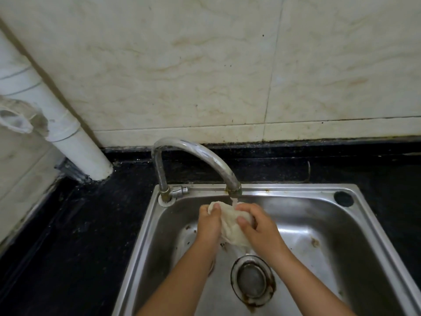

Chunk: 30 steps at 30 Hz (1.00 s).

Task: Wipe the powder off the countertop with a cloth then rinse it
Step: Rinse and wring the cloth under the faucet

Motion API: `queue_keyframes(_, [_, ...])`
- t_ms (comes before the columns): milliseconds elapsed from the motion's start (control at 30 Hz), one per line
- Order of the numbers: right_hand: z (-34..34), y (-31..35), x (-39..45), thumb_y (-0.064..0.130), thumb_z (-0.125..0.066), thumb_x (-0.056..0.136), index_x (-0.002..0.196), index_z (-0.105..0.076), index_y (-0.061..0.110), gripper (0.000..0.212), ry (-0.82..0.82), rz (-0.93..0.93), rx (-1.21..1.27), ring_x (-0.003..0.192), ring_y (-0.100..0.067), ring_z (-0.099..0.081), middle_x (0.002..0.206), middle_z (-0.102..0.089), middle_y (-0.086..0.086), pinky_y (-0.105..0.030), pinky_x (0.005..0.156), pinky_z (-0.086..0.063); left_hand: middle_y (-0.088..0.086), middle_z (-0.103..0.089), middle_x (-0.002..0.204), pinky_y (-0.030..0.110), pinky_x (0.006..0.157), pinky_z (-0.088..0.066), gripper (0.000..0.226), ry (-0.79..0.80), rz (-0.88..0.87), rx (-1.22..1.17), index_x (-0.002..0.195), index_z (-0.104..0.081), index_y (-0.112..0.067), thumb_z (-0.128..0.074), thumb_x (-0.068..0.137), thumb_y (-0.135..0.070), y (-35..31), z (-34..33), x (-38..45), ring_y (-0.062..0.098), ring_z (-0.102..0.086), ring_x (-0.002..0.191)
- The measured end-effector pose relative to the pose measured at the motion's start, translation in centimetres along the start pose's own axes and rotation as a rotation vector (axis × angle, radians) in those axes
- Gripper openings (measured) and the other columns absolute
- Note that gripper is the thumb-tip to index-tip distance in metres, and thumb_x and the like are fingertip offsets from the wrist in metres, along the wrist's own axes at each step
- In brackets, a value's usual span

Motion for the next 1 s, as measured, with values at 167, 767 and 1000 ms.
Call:
queue_keyframes(167, [-2.0, 0.7, -0.3, 0.026, -0.04, 0.088, 0.078, -0.04, 0.026, 0.01, -0.046, 0.056, -0.152, 0.069, 0.004, -0.044, 0.079, -0.042, 0.012, -0.006, 0.062, -0.036, 0.009, -0.051, 0.072, 0.024, 0.053, -0.043, 0.021, 0.02, 0.053, -0.191, 0.077, -0.048, -0.012, -0.038, 0.095, -0.005, -0.9, -1.8, -0.4, 0.017, -0.049, 0.062])
queue_keyframes(767, [0.0, 1.0, -0.6, 0.017, -0.042, 0.097, 0.065, -0.036, 0.021, 0.032, -0.172, -0.134, -0.044, 0.054, -0.005, -0.045, 0.06, -0.043, 0.006, -0.015, 0.051, -0.034, 0.011, -0.056, 0.071, 0.031, 0.063, -0.046, 0.017, 0.004, 0.019, -0.293, 0.077, -0.051, -0.01, -0.047, 0.094, -0.012, -0.9, -1.0, -1.2, 0.021, -0.054, 0.065])
queue_keyframes(1000, [-0.6, -0.5, 0.2, 0.025, -0.028, 0.1, 0.079, -0.037, 0.015, 0.026, -0.154, -0.244, -0.199, 0.069, -0.017, -0.048, 0.072, -0.047, 0.0, -0.025, 0.055, -0.033, 0.001, -0.05, 0.05, 0.019, 0.046, -0.04, 0.032, 0.097, 0.032, -0.189, 0.065, -0.049, -0.011, -0.041, 0.096, -0.009, -1.1, -3.1, -2.1, 0.011, -0.048, 0.046])
Point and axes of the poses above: each hand's wrist, its own x-axis towards the middle knuckle, its own z-axis out of the back of the hand, y = z × x, the point moved 5 cm from there along x, towards the middle knuckle
